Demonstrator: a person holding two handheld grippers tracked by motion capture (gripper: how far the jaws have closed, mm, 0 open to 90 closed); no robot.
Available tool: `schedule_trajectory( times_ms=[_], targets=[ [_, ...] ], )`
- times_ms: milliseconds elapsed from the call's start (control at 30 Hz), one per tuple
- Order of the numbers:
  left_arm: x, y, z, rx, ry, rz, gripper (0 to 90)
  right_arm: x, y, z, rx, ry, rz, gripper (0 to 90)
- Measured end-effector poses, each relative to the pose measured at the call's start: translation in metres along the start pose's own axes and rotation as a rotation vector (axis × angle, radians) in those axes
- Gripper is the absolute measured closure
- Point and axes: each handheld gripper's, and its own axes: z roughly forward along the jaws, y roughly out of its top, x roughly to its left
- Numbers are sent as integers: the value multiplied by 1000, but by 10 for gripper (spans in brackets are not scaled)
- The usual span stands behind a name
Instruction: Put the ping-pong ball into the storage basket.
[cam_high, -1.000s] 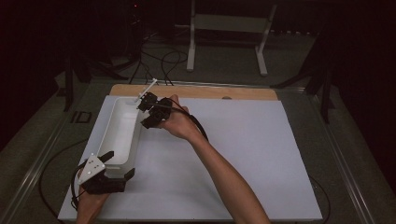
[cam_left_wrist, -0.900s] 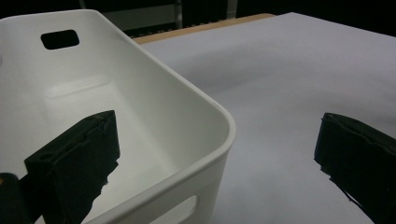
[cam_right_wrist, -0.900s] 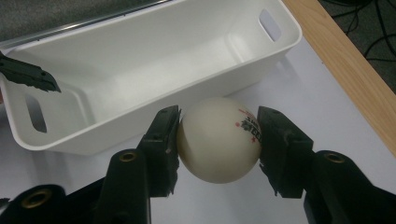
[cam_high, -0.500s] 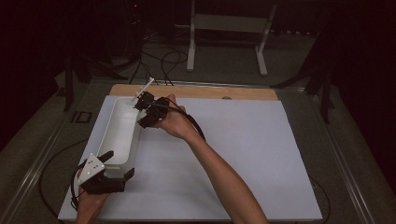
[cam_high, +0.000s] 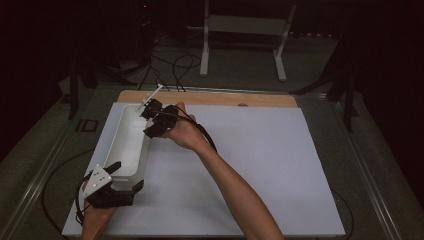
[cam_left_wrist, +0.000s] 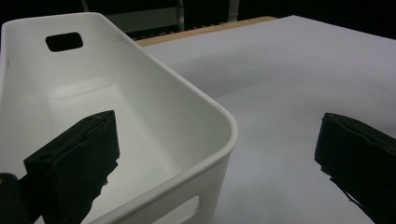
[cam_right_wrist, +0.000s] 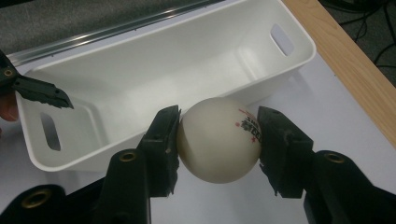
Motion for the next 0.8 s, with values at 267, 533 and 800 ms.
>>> schedule_trajectory(
  times_ms=[267,533,800],
  targets=[
    [0,0,0,-1,-1,-2,5,4,2,5,-9,11,0,500],
    [0,0,0,0,-2,-1,5,7,4,9,-14,18,-2,500],
    [1,0,0,-1,-2,-3,5,10,5,12,-21,26,-1,500]
  ],
)
